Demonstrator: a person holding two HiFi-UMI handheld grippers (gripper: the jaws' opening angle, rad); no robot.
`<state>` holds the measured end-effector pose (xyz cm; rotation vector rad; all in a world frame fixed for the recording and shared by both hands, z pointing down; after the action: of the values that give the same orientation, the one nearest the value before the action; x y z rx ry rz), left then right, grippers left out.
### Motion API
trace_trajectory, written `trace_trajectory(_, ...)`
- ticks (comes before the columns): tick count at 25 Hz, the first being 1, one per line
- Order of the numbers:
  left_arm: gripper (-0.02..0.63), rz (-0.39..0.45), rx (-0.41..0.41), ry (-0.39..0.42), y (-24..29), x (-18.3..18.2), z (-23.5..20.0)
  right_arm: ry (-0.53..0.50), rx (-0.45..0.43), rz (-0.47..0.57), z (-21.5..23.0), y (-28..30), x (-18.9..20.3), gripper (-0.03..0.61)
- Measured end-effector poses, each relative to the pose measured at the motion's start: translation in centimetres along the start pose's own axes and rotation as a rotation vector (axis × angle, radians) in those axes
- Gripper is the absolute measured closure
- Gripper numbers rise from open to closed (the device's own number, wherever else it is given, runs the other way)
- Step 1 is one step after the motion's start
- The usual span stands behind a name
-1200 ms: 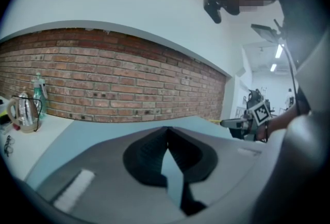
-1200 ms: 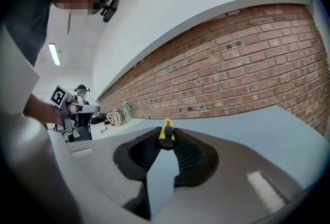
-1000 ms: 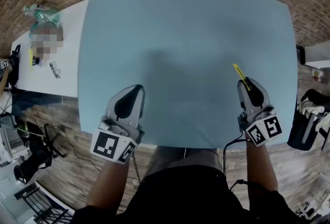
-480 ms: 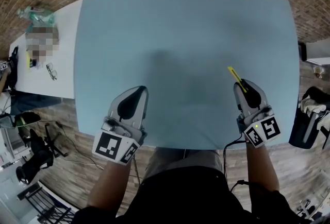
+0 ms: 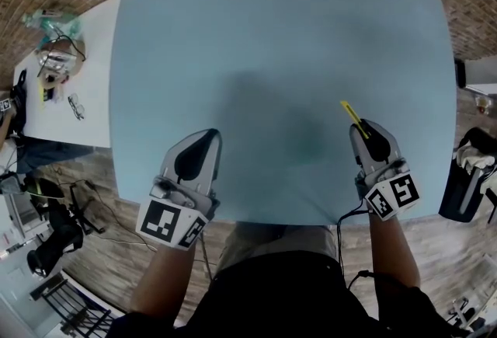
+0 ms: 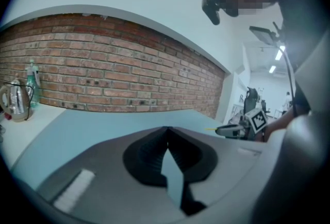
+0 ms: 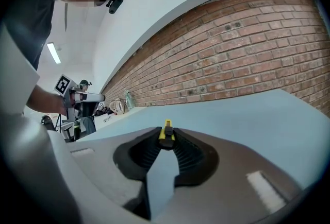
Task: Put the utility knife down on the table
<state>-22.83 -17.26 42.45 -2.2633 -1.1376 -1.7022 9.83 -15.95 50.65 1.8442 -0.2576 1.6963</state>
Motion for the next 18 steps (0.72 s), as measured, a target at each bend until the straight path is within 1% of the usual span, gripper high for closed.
trace_trajectory(9,0.609,-0.027,0.001,-0.005,0.0,0.9,-0.6,0.026,0.002,-0.019,-0.2,0.9,1.4,0.505)
trace_trajectory(18,0.609,-0.045,0.004,-0.019,0.1,1.7,-0.6,0.012,0.004,-0.053,-0.4,1.6,2.8,0.505)
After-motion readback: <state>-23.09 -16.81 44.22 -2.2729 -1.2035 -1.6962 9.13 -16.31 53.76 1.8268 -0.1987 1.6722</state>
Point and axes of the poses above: the fingertips, and each gripper's own axes: y forward along the fingers, z to its right, x out of its underside, the point moved 6 cm from there along -y, backward along the fingers, and after that the axes turned 15 degrees about -y, right-handed, at the moved point
